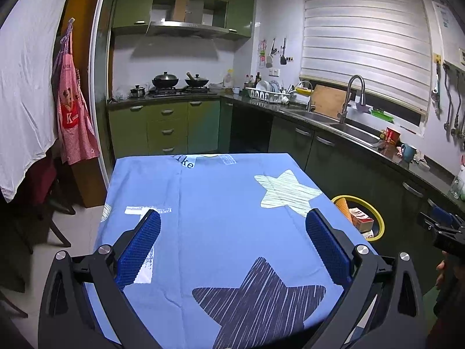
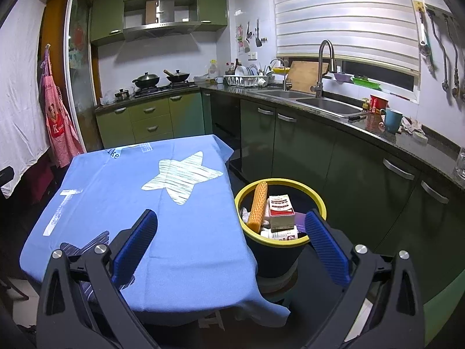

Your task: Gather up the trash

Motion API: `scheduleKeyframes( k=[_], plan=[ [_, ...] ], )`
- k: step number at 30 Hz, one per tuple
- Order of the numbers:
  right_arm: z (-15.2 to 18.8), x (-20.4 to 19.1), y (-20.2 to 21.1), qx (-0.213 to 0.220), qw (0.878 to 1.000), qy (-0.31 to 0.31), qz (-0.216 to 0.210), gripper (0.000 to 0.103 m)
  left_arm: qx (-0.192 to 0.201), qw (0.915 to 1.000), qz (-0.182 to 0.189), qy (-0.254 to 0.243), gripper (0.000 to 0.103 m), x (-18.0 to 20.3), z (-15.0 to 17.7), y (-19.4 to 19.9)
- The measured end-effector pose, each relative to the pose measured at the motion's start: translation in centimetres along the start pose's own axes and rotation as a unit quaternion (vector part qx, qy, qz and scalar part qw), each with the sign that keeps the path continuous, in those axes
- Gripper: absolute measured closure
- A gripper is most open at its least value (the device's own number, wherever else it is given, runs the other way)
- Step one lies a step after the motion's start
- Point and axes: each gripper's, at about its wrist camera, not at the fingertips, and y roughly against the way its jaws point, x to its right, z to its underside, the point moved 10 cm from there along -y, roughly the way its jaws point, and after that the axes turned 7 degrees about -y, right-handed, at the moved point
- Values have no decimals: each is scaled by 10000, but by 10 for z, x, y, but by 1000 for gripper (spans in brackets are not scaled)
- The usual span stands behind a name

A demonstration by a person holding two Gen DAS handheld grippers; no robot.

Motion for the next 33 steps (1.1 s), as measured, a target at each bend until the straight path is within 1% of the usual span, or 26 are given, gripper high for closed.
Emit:
scheduleKeyframes(
  k=[33],
  plan=[
    [-2, -7, -1, 19, 10000, -33, -49, 6, -41, 9999, 81, -117, 5, 11, -1, -2]
  ],
)
